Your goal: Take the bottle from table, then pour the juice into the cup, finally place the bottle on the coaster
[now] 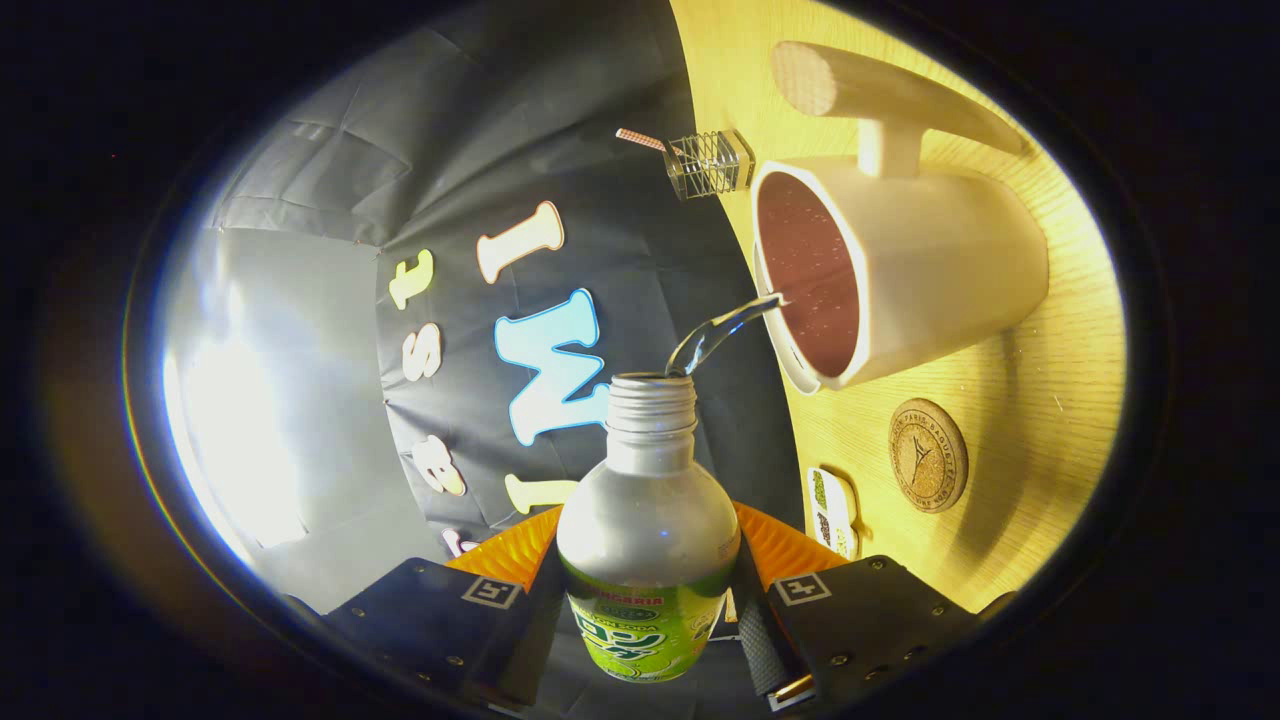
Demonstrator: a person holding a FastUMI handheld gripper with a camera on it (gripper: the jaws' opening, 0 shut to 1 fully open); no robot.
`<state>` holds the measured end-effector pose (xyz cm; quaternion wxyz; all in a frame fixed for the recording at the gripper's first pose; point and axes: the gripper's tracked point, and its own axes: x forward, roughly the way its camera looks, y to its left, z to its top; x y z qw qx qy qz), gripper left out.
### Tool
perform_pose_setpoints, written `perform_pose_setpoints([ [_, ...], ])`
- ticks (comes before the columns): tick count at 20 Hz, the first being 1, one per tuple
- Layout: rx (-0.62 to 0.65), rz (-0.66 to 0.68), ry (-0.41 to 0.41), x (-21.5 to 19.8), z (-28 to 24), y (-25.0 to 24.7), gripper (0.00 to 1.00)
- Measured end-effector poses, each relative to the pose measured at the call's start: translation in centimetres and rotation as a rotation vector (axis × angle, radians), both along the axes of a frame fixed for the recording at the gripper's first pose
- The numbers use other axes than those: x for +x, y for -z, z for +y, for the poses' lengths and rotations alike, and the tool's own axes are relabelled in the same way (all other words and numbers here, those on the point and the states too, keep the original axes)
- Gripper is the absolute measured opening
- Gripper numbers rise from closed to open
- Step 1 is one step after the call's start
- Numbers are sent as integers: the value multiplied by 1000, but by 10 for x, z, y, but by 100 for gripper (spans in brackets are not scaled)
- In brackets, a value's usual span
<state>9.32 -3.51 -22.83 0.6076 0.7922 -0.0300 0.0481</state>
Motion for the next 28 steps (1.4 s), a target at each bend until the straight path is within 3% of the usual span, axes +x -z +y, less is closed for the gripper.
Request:
perform_pose_setpoints([
  [28, 164, 2, 38, 3, -7, -6, 76],
])
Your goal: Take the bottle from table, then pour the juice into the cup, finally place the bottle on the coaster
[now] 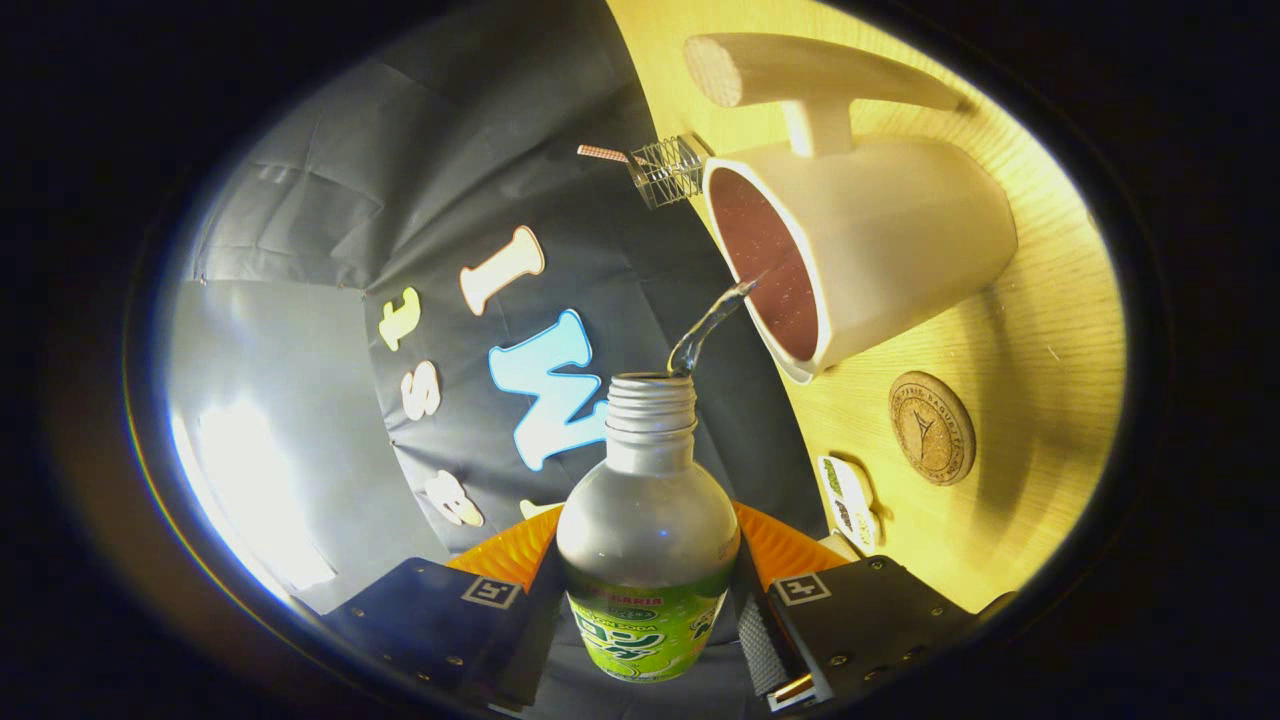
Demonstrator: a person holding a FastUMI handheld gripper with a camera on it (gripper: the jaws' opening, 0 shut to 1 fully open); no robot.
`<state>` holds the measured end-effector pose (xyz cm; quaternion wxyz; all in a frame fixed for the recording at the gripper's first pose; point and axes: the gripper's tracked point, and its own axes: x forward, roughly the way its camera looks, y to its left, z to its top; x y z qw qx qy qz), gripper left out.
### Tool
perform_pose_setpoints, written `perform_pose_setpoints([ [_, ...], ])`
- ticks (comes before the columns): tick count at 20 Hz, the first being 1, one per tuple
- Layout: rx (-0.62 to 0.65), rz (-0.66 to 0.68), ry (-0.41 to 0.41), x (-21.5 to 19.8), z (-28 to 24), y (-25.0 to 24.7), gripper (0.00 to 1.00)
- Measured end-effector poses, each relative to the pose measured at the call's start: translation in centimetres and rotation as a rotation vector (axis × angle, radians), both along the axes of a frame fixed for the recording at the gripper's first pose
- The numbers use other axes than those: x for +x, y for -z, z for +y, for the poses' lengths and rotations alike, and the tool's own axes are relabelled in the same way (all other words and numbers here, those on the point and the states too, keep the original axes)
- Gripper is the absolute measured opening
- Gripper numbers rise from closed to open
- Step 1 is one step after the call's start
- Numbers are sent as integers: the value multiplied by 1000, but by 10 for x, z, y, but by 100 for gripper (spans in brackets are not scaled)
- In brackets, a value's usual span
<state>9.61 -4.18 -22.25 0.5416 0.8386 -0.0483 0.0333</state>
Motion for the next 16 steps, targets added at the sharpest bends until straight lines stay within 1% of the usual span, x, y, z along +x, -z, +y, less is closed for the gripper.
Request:
perform_pose_setpoints([
  [9, 93, 3, 41, -2, -16, -9, 76],
  [16, 160, -2, 53, 1, -20, -17, 76],
])
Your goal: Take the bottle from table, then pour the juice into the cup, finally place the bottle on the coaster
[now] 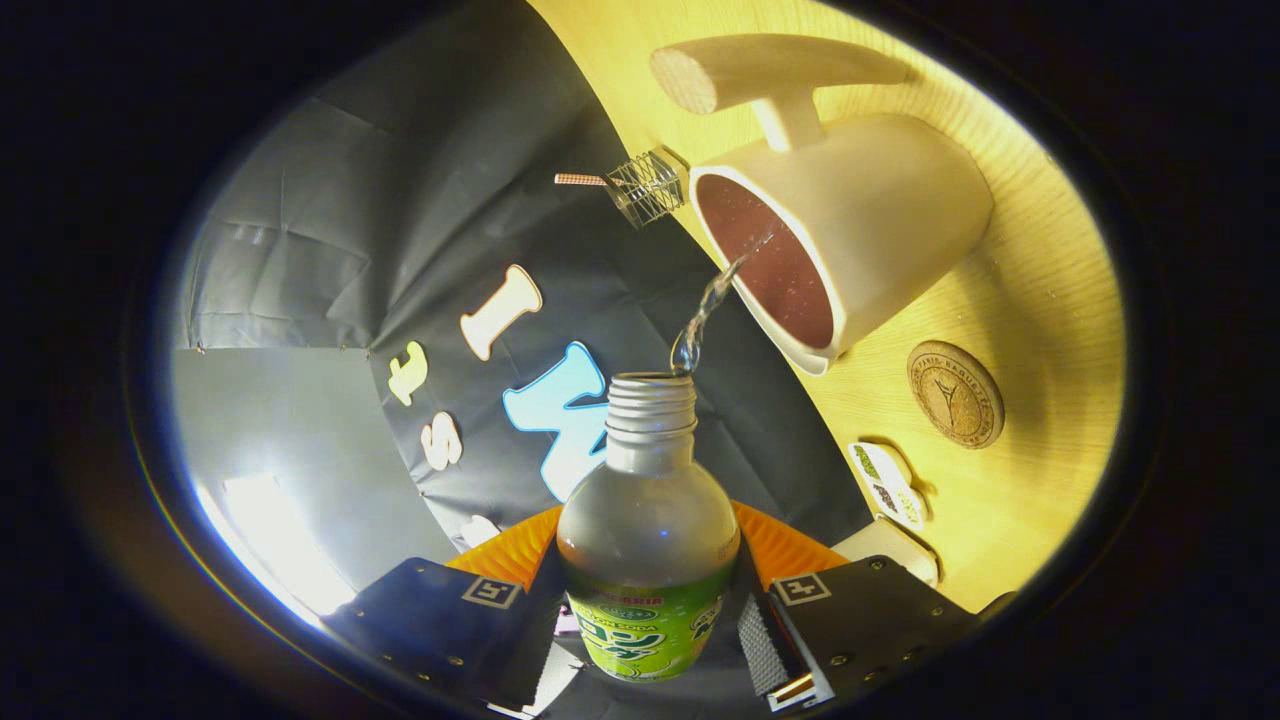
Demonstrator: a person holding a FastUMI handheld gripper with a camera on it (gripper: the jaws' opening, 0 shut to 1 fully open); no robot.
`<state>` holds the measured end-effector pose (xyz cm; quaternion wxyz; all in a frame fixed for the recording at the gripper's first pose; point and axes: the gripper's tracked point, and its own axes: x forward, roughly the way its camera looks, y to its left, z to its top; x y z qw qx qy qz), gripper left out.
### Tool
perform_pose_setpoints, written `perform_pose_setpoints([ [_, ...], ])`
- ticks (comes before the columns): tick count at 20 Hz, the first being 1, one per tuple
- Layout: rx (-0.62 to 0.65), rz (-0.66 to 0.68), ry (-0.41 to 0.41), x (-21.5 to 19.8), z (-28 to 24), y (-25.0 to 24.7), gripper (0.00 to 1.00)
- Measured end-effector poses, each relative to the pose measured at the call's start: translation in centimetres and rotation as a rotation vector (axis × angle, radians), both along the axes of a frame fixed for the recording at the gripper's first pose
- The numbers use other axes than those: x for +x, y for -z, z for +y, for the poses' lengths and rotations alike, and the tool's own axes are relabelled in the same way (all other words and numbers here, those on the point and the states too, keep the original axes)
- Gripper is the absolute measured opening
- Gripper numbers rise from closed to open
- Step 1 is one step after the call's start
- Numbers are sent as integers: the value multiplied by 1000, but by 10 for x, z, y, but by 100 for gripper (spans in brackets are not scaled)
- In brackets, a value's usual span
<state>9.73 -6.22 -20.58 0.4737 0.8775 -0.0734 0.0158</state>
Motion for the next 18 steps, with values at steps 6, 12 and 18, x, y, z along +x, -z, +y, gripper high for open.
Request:
perform_pose_setpoints([
  [6, 45, 15, 22, 1, -3, 0, 76],
  [12, 97, 19, 44, -2, -14, -4, 76],
  [18, 109, 20, 42, 0, -14, -4, 76],
])
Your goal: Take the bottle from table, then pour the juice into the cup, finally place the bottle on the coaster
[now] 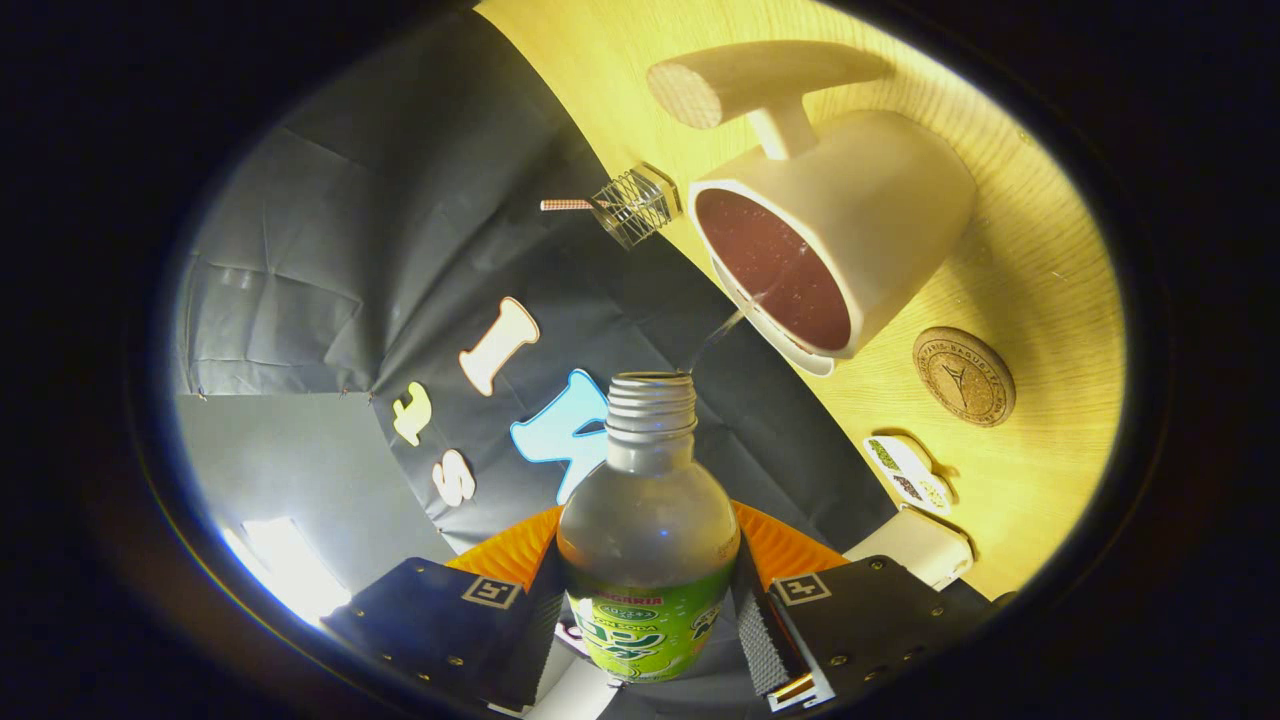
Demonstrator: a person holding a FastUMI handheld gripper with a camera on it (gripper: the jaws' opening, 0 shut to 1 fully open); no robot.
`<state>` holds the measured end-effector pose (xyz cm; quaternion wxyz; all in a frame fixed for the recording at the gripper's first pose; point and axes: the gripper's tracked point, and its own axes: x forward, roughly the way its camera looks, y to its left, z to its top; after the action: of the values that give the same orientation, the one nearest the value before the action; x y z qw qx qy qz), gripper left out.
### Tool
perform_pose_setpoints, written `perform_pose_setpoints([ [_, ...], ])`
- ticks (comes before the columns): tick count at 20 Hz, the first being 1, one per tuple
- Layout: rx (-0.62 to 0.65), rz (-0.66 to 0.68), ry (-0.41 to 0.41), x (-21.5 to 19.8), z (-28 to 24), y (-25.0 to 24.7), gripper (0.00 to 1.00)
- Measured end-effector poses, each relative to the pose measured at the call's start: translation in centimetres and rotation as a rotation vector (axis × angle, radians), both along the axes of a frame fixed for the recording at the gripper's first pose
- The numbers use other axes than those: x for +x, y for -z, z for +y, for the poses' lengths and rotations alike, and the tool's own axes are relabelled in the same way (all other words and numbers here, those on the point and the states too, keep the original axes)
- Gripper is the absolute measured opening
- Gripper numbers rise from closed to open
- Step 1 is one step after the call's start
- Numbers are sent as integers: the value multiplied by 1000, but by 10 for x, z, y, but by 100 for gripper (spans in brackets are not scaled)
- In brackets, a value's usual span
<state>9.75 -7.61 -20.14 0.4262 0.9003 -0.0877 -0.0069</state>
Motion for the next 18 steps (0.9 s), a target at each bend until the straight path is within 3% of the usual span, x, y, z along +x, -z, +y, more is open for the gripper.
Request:
perform_pose_setpoints([
  [18, -26, 38, -5, 2, -5, 30, 76],
])
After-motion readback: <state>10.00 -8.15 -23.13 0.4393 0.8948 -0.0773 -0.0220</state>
